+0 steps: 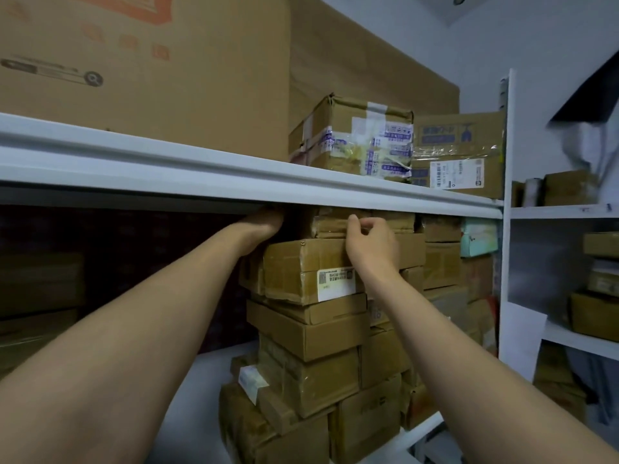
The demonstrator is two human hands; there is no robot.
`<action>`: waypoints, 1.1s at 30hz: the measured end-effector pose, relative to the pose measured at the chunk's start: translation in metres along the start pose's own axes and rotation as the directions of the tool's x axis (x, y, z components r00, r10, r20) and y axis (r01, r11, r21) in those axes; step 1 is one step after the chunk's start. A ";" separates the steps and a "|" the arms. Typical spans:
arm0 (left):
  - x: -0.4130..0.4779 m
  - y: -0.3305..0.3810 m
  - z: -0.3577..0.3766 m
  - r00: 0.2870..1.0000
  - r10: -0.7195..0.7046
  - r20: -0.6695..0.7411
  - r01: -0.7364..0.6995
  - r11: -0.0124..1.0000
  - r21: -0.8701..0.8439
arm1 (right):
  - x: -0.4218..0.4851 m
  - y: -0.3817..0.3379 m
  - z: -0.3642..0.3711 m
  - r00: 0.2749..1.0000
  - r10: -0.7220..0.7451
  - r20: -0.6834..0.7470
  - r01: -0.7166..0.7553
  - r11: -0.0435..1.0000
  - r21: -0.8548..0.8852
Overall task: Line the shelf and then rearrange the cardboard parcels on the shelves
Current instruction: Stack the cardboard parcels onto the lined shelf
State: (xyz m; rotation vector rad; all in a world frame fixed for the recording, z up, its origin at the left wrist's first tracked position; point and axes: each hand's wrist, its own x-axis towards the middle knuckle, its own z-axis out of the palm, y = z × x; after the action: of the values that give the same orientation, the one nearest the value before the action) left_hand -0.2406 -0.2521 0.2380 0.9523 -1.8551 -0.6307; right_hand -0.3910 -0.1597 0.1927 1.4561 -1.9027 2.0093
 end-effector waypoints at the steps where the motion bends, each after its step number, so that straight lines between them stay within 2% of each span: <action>1: 0.000 0.001 0.001 1.000 0.003 0.009 -0.003 1.000 -0.020 | 0.000 0.000 0.000 1.000 -0.030 -0.005 0.030 1.000 -0.001; 5: 0.001 -0.004 -0.004 0.999 -0.049 -0.008 0.045 0.970 -0.241 | -0.002 -0.009 0.000 0.987 -0.161 -0.006 0.161 0.986 -0.037; 7: 0.001 -0.008 -0.011 0.998 -0.067 0.002 0.063 0.932 -0.357 | -0.003 -0.015 0.001 0.981 -0.186 0.044 0.189 0.981 -0.052; 10: -0.002 -0.013 -0.017 0.998 -0.061 0.011 0.060 0.899 -0.434 | -0.006 -0.020 0.005 0.977 -0.188 0.098 0.189 0.982 -0.001; 13: -0.001 -0.016 -0.021 0.998 -0.060 -0.026 0.034 0.815 -0.579 | -0.008 -0.018 0.009 0.962 -0.242 0.129 0.241 0.970 0.017; 16: 0.000 -0.020 -0.026 0.996 -0.072 -0.050 0.020 0.743 -0.669 | -0.010 -0.017 0.014 0.914 -0.363 0.179 0.380 0.922 -0.070; 18: -0.006 -0.018 -0.028 0.993 -0.093 -0.066 0.023 0.732 -0.681 | -0.012 -0.019 0.017 0.864 -0.459 0.206 0.492 0.856 -0.160; 22: -0.020 -0.012 -0.036 0.974 -0.206 -0.096 0.066 0.661 -0.747 | -0.024 -0.028 0.016 0.811 -0.535 0.235 0.569 0.816 -0.104; 26: -0.037 -0.005 -0.045 0.927 -0.373 -0.040 0.210 0.605 -0.768 | -0.038 -0.034 0.015 0.795 -0.550 0.254 0.582 0.811 -0.064; 29: -0.047 -0.009 -0.048 0.925 -0.374 -0.066 0.151 0.522 -0.839 | -0.044 -0.026 0.016 0.844 -0.501 0.191 0.526 0.843 -0.112; 33: -0.064 -0.031 -0.044 0.915 -0.390 -0.100 0.094 0.448 -0.889 | -0.058 -0.012 0.011 0.935 -0.304 0.182 0.347 0.888 -0.301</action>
State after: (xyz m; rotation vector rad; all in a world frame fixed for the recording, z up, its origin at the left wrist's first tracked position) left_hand -0.1728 -0.2178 0.2025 0.5377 -0.8584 -1.3738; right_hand -0.3448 -0.1327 0.1646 1.7048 -1.7755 1.4061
